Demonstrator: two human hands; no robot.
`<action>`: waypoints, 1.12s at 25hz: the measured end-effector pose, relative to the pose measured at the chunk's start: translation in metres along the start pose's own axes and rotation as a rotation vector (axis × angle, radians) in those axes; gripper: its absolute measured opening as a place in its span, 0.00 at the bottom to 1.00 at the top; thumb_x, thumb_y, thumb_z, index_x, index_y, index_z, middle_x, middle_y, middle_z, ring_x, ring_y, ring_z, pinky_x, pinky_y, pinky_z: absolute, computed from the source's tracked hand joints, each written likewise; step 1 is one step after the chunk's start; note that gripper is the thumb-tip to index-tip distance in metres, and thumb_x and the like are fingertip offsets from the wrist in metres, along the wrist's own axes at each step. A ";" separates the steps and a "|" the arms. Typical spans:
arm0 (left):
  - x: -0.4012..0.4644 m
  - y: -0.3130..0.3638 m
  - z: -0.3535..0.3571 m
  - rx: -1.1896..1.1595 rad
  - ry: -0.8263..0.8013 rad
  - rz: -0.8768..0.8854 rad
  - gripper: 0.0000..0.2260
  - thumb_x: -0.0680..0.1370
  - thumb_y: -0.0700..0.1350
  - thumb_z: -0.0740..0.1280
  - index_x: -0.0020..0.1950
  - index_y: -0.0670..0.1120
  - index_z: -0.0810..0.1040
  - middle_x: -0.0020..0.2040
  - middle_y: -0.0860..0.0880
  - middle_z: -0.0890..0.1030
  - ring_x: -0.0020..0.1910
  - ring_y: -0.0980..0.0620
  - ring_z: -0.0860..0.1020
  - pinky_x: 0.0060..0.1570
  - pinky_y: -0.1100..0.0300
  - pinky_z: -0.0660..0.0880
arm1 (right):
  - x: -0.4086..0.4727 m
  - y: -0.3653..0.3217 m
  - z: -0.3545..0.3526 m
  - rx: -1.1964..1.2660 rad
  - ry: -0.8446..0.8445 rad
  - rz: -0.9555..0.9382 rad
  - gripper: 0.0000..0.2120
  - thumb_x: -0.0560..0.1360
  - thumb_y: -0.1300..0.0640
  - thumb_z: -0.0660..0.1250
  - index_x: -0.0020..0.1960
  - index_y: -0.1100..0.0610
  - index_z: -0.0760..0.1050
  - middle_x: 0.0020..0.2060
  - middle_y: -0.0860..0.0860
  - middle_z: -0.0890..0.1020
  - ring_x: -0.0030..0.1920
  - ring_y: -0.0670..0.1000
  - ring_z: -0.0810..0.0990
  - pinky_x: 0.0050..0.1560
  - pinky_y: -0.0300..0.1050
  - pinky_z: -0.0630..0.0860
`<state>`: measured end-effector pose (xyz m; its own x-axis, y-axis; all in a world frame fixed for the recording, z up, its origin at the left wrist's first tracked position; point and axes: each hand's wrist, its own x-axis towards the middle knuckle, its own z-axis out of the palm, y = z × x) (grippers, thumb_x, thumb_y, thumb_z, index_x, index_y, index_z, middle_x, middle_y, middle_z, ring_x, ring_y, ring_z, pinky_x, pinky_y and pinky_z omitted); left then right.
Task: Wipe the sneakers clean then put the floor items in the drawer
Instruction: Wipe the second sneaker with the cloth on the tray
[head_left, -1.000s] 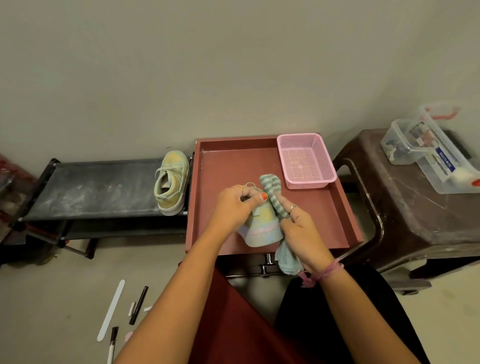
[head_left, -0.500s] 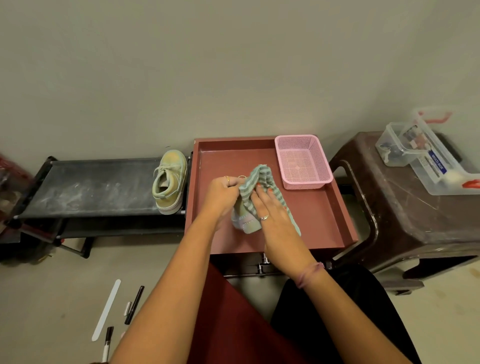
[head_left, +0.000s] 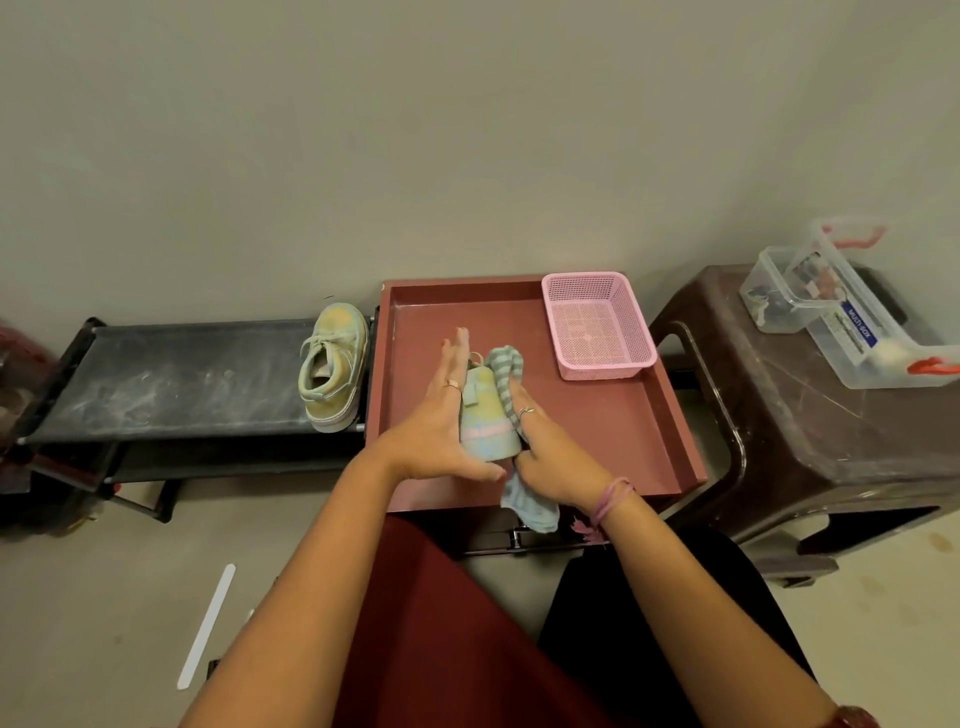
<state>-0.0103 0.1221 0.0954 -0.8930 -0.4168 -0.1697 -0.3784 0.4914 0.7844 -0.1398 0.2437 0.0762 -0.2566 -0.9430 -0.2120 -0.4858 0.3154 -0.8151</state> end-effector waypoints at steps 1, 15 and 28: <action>-0.003 -0.001 0.004 0.008 0.042 0.037 0.64 0.62 0.48 0.81 0.76 0.53 0.30 0.77 0.58 0.35 0.76 0.61 0.39 0.72 0.65 0.49 | -0.002 0.003 0.004 0.048 -0.011 0.005 0.43 0.69 0.74 0.55 0.78 0.54 0.42 0.77 0.49 0.46 0.77 0.46 0.46 0.77 0.46 0.48; 0.002 0.004 0.027 -0.094 0.478 0.089 0.49 0.60 0.51 0.79 0.76 0.46 0.60 0.66 0.54 0.69 0.67 0.61 0.67 0.62 0.79 0.59 | -0.018 -0.010 0.000 -0.238 0.220 -0.272 0.43 0.65 0.79 0.56 0.76 0.55 0.53 0.75 0.46 0.53 0.76 0.45 0.49 0.75 0.38 0.48; 0.030 0.000 0.003 -0.125 0.280 0.091 0.59 0.51 0.50 0.85 0.77 0.46 0.58 0.71 0.52 0.63 0.69 0.59 0.62 0.71 0.65 0.59 | 0.000 -0.002 -0.037 0.559 0.078 0.093 0.39 0.72 0.78 0.54 0.76 0.50 0.55 0.71 0.51 0.68 0.67 0.51 0.72 0.66 0.55 0.71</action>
<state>-0.0374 0.1119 0.0885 -0.8132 -0.5787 0.0617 -0.2520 0.4457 0.8590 -0.1696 0.2468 0.0981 -0.3488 -0.8965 -0.2734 0.0517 0.2728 -0.9607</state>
